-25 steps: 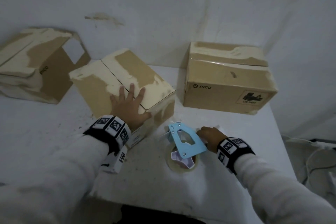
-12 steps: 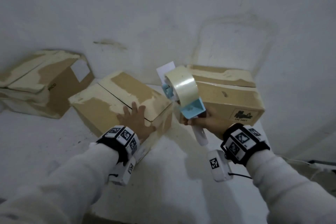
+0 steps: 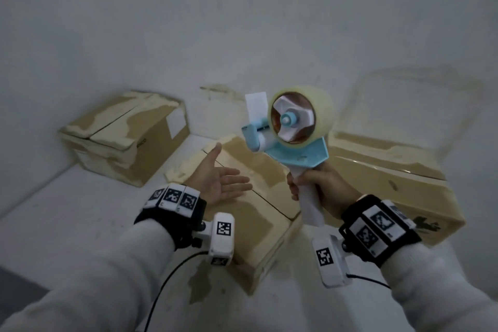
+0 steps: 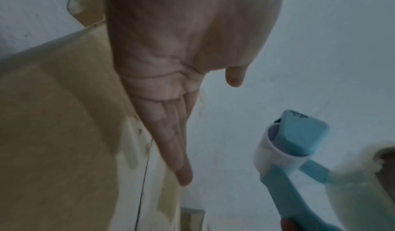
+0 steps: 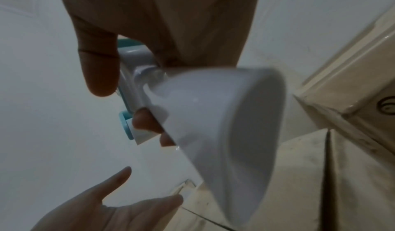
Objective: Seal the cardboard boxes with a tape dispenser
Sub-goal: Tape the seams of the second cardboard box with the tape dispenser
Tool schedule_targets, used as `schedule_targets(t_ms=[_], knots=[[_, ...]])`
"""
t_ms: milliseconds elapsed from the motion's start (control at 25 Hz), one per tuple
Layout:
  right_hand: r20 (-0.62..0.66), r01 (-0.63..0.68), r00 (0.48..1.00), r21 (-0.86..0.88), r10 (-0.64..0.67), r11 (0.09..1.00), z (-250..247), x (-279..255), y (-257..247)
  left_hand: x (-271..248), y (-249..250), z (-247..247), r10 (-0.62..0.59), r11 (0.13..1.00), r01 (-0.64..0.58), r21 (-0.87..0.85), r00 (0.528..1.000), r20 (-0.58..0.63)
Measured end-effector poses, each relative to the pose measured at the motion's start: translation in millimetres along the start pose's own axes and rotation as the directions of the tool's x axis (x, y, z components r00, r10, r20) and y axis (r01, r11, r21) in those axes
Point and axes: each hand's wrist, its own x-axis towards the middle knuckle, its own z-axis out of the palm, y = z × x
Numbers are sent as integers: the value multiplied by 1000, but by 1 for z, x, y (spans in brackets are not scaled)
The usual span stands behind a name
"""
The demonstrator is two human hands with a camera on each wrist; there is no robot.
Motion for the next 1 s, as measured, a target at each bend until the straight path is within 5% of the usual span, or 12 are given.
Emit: schedule_targets(t_ms=[80, 240, 440, 640, 800, 1000], knots=[[6, 17, 1000, -24, -17, 1000, 11, 9, 0, 7, 8, -8, -93, 995, 95, -18, 992, 91], [-11, 47, 999, -132, -48, 990, 27, 23, 0, 31, 27, -20, -28, 993, 33, -110, 998, 52], [-54, 82, 993, -288, -101, 954, 42, 40, 6, 59, 53, -38, 185, 972, -164, 165, 976, -116], [-108, 86, 987, -298, -123, 951, 66, 58, 28, 85, 83, -67, 344, 828, -256, 498, 934, -92], [-147, 26, 986, -358, -84, 933, 64, 63, 35, 95, 108, -106, 388, 840, -268, 472, 905, -175], [-153, -52, 988, -458, -21, 887, 70, 81, 38, 120, 112, -133, 353, 805, -237, 544, 928, -118]])
